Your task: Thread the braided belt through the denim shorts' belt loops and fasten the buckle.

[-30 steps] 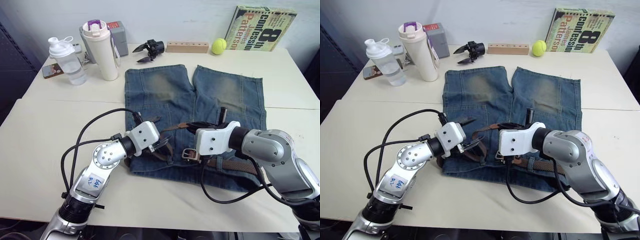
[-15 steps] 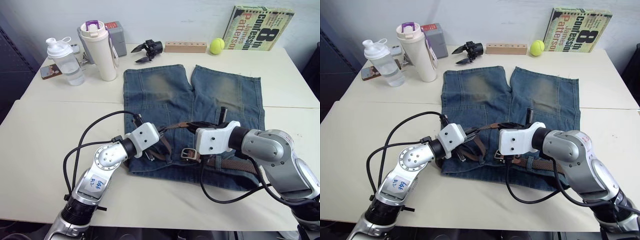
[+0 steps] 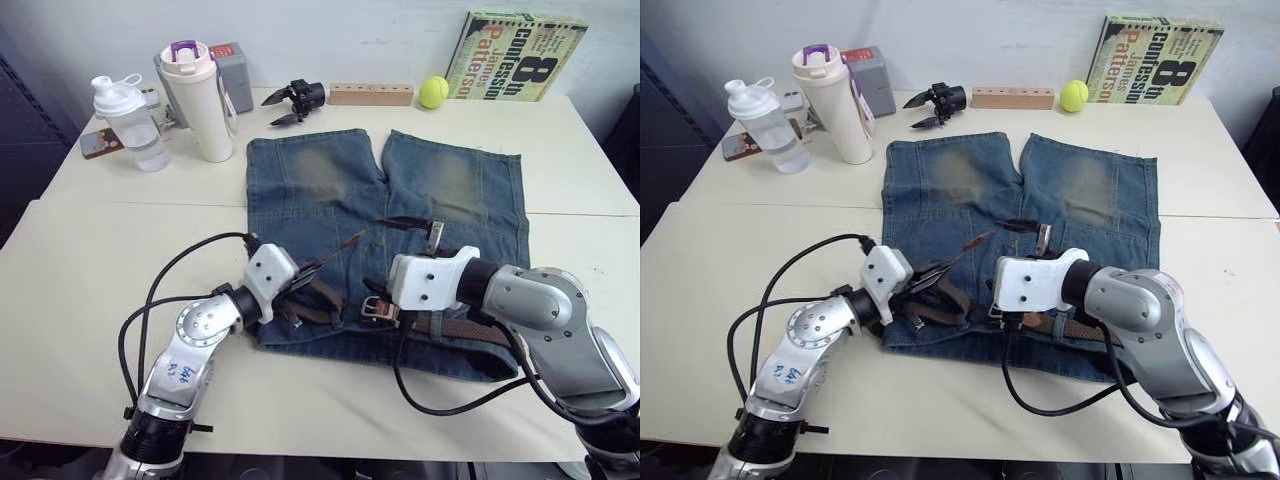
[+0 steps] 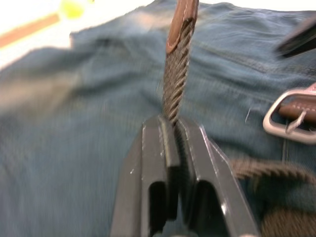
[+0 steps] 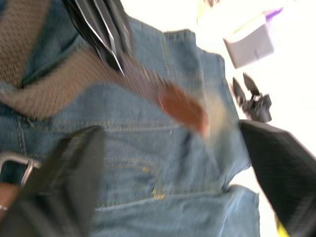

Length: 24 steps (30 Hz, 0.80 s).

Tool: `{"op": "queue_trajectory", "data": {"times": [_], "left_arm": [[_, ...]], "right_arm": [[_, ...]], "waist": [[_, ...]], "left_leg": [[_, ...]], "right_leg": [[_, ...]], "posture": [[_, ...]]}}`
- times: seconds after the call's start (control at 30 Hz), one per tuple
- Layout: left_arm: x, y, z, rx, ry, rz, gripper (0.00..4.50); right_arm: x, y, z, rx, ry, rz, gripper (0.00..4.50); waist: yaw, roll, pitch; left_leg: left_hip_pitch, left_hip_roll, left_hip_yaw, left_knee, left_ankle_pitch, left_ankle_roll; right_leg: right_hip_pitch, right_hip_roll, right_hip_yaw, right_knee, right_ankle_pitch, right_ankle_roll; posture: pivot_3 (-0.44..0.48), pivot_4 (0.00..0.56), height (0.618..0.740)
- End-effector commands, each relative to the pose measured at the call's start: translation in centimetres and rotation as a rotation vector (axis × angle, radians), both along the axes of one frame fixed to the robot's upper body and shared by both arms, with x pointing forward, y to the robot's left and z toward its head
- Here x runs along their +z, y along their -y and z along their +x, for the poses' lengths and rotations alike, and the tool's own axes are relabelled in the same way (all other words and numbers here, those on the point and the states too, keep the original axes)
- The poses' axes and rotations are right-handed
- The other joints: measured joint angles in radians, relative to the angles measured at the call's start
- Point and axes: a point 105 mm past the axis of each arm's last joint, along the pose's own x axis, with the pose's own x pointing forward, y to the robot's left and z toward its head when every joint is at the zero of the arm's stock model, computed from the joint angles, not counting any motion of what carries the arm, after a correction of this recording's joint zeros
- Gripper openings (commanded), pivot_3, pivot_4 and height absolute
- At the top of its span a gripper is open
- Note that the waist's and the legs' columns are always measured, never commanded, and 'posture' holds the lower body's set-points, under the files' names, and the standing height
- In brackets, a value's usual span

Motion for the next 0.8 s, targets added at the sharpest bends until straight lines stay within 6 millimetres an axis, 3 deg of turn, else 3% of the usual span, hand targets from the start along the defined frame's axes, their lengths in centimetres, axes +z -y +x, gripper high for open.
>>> {"op": "queue_trajectory", "data": {"times": [0.03, 0.13, 0.3, 0.6, 0.8], "left_arm": [[0.4, -0.3, -0.6, -0.01, -0.008, -0.036, 0.0], [0.6, -0.3, -0.4, -0.007, -0.012, -0.047, 0.0], [1.1, -0.5, 0.0, -0.015, -0.008, -0.044, 0.0], [1.3, -0.3, 0.4, -0.041, -0.009, -0.031, 0.0], [1.0, -0.3, 0.2, -0.05, -0.019, -0.023, 0.0]], "right_arm": [[-0.5, 1.1, -1.9, -0.018, -0.015, -0.002, 4.48], [-2.7, 2.1, -3.9, -0.045, -0.111, -0.019, 4.48], [-4.7, 2.6, -5.7, -0.07, -0.185, -0.03, 4.48], [-7.0, 3.9, -3.3, -0.276, -0.055, -0.037, 4.48], [-7.2, 3.5, -3.3, -0.303, 0.001, -0.01, 4.48]], "waist": [[0.002, 0.0, 0.0], [0.01, 0.0, 0.0], [-0.004, 0.0, 0.0], [-0.001, -0.001, -0.001], [-0.001, -0.001, -0.001]], "left_leg": [[0.0, 0.0, 0.0, 0.0, 0.0, 0.0], [-0.001, 0.0, 0.0, 0.0, 0.0, 0.001], [0.002, -0.001, 0.001, 0.0, 0.0, 0.001], [0.001, 0.0, -0.001, 0.0, 0.001, 0.0], [0.001, 0.0, -0.001, 0.0, 0.001, -0.001]], "right_leg": [[0.0, -0.001, 0.0, -0.001, 0.0, 0.0], [0.001, -0.001, -0.001, -0.001, 0.0, 0.0], [0.001, 0.0, -0.002, 0.002, 0.0, 0.0], [0.0, 0.0, 0.0, 0.001, 0.0, 0.0], [0.0, 0.0, 0.001, 0.001, 0.0, 0.0]], "posture": [[0.0, 0.15, 0.657], [0.0, 0.15, 0.657], [0.0, 0.15, 0.657], [0.0, 0.15, 0.657], [0.0, 0.15, 0.657]]}}
